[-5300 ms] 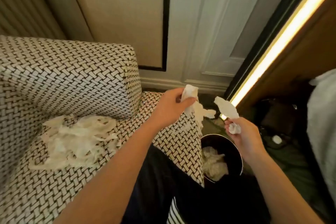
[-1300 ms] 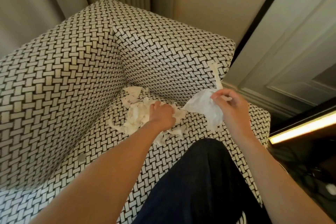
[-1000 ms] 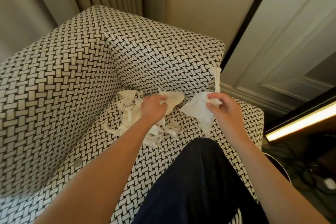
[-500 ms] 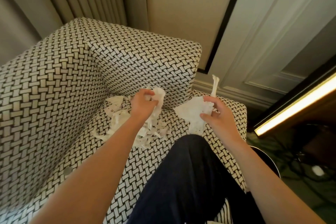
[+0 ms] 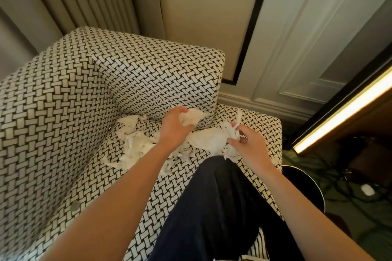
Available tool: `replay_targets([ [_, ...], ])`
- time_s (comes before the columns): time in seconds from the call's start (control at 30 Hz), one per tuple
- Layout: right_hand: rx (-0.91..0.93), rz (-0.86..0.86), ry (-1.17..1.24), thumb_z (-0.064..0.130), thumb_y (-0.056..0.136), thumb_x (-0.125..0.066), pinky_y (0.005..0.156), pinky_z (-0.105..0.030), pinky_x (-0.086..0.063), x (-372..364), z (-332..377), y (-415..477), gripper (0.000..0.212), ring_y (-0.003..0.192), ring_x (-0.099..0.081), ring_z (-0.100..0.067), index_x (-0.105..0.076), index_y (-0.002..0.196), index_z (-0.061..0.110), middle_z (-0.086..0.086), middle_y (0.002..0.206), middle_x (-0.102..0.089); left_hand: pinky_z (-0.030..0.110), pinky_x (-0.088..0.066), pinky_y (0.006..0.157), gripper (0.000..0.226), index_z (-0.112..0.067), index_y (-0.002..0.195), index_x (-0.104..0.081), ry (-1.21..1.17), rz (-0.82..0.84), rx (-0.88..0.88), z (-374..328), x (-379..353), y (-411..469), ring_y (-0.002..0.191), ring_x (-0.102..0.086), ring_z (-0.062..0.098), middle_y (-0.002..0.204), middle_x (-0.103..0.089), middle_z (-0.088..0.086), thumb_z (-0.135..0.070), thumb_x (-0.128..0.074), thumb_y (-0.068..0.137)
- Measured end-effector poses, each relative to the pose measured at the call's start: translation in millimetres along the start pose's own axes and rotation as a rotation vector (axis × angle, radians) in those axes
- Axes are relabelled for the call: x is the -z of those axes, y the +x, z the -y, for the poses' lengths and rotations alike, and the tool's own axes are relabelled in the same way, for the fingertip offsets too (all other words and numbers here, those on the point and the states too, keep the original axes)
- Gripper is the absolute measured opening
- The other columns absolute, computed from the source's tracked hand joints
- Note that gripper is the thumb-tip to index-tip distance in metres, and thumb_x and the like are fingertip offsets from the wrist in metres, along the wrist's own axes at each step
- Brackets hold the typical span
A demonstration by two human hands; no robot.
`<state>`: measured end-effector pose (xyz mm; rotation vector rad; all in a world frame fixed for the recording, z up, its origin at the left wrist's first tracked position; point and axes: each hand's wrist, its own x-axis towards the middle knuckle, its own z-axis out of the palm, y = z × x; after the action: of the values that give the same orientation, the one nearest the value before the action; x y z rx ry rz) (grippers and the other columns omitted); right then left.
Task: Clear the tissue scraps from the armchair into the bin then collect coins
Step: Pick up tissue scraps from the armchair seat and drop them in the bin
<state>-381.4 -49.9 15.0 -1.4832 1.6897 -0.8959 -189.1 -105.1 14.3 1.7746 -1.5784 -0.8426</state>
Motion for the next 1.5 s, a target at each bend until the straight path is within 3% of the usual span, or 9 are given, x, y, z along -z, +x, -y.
replay_targets([
  [0.1, 0.023, -0.046, -0.050, 0.019, 0.089, -0.063, 0.048, -0.011, -0.039, 2, -6, 1, 0.014, 0.051, -0.053, -0.015, -0.065, 0.101, 0.013, 0.009, 0.091, -0.066, 0.019, -0.044, 0.083, 0.029, -0.016, 0.117, -0.061, 0.002, 0.019, -0.012, -4, 3, 2, 0.102, -0.056, 0.014, 0.122, -0.057, 0.001, -0.016, -0.062, 0.088],
  [0.2, -0.035, -0.094, -0.051, 0.025, 0.089, -0.063, 0.053, -0.010, -0.035, 12, -12, -2, 0.012, 0.057, -0.047, -0.012, -0.063, 0.085, 0.013, 0.003, 0.071, -0.059, 0.032, -0.041, 0.097, 0.025, -0.019, 0.114, -0.065, 0.091, 0.022, -0.029, -5, -1, 8, 0.116, -0.049, 0.021, 0.125, -0.055, 0.003, -0.025, -0.058, 0.091],
  [0.37, -0.170, -0.173, 0.142, 0.024, 0.091, -0.059, 0.085, -0.028, -0.045, 35, -29, -10, 0.013, 0.088, -0.056, -0.006, -0.067, 0.090, 0.014, 0.008, 0.095, -0.066, 0.048, -0.030, 0.105, 0.022, -0.027, 0.108, -0.068, 0.290, -0.026, -0.008, -22, -13, 10, 0.131, -0.024, 0.030, 0.142, -0.035, 0.002, -0.033, -0.058, 0.090],
  [0.5, -0.286, -0.243, 0.407, 0.024, 0.089, -0.063, 0.095, -0.042, -0.049, 57, -41, -20, 0.011, 0.095, -0.064, -0.013, -0.069, 0.080, 0.024, 0.011, 0.086, -0.071, 0.046, -0.023, 0.109, 0.021, -0.029, 0.105, -0.069, 0.312, -0.074, -0.094, -44, -28, 8, 0.130, -0.020, 0.030, 0.140, -0.033, 0.001, -0.036, -0.059, 0.089],
  [0.7, -0.338, -0.346, 0.483, 0.022, 0.089, -0.062, 0.093, -0.044, -0.051, 97, -60, -39, 0.012, 0.093, -0.068, -0.019, -0.069, 0.085, 0.014, 0.000, 0.089, -0.074, 0.035, -0.033, 0.101, 0.024, -0.022, 0.111, -0.067, 0.123, 0.093, -0.203, -96, -77, 5, 0.120, -0.040, 0.024, 0.123, -0.052, 0.003, -0.031, -0.056, 0.091],
  [0.77, -0.328, -0.373, 0.470, 0.022, 0.089, -0.062, 0.094, -0.046, -0.050, 111, -69, -47, 0.014, 0.094, -0.068, -0.020, -0.069, 0.083, 0.012, -0.002, 0.092, -0.073, 0.025, -0.043, 0.088, 0.025, -0.017, 0.113, -0.066, -0.043, 0.177, -0.198, -114, -96, 1, 0.106, -0.053, 0.016, 0.116, -0.060, 0.001, -0.026, -0.057, 0.092],
  [0.87, -0.329, -0.428, 0.433, 0.024, 0.089, -0.063, 0.095, -0.048, -0.049, 134, -83, -57, 0.015, 0.095, -0.067, -0.023, -0.069, 0.082, 0.012, -0.005, 0.092, -0.072, 0.012, -0.037, 0.072, 0.026, -0.014, 0.116, -0.064, -0.171, 0.264, -0.168, -138, -126, -10, 0.092, -0.051, 0.004, 0.111, -0.061, -0.003, -0.023, -0.055, 0.093],
  [1.27, -0.512, -0.656, 0.415, 0.017, 0.090, -0.061, 0.097, -0.047, -0.047, 186, -152, -83, 0.013, 0.100, -0.061, -0.020, -0.068, 0.079, 0.018, 0.000, 0.099, -0.068, 0.014, -0.041, 0.076, 0.025, -0.012, 0.114, -0.064, -0.163, 0.383, -0.057, -164, -228, -47, 0.096, -0.057, 0.009, 0.107, -0.064, -0.001, -0.020, -0.056, 0.093],
  [1.5, -0.614, -0.665, 0.404, 0.019, 0.093, -0.057, 0.087, -0.032, -0.048, 190, -186, -83, 0.013, 0.096, -0.060, -0.022, -0.066, 0.084, 0.015, -0.007, 0.097, -0.067, 0.020, -0.043, 0.082, 0.031, -0.011, 0.122, -0.060, -0.055, 0.511, 0.017, -155, -265, -65, 0.108, -0.057, 0.016, 0.120, -0.062, 0.004, -0.021, -0.057, 0.093],
])
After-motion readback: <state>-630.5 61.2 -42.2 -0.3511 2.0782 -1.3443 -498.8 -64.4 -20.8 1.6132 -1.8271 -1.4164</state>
